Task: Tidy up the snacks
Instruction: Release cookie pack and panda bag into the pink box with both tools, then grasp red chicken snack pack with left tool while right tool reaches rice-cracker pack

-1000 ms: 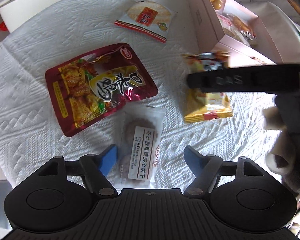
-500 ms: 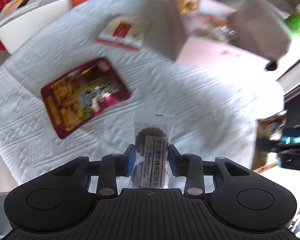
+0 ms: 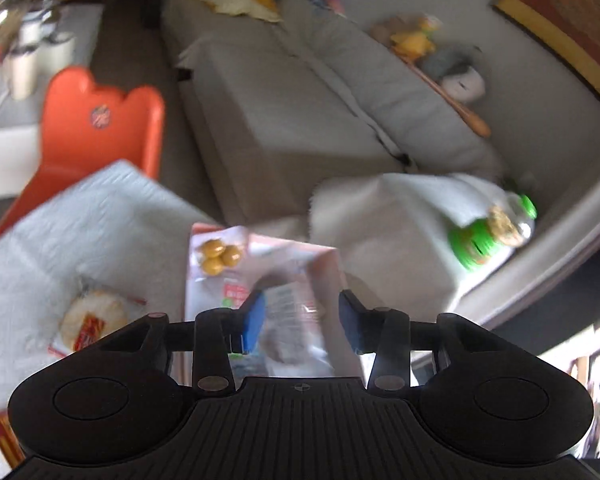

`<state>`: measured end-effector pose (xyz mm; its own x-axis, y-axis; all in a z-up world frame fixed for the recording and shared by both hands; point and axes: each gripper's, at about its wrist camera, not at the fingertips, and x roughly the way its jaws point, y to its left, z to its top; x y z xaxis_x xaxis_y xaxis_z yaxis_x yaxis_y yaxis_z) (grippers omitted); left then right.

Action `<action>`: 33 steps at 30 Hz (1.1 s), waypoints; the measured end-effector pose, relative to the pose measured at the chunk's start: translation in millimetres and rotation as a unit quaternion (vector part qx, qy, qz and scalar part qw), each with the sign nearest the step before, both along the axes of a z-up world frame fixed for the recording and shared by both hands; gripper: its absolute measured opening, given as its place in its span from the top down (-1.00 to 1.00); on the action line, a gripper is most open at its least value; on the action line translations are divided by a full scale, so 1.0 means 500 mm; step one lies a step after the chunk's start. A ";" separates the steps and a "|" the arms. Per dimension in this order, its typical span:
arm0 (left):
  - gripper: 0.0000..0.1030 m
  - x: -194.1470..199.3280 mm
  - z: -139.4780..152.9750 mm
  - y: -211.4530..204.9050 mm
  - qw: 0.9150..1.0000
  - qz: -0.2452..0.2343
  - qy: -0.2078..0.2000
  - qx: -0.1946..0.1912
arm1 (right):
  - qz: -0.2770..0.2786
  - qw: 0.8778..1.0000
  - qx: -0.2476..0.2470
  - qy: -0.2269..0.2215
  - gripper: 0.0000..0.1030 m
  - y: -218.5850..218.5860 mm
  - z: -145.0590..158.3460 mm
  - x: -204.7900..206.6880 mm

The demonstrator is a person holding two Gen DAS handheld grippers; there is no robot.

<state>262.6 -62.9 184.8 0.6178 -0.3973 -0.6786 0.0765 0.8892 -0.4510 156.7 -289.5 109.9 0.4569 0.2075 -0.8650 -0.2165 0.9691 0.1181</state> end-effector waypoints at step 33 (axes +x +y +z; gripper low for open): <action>0.12 -0.276 -0.267 0.385 0.976 0.146 0.164 0.010 | 0.087 0.995 0.046 0.021 -0.61 0.495 -0.112 0.435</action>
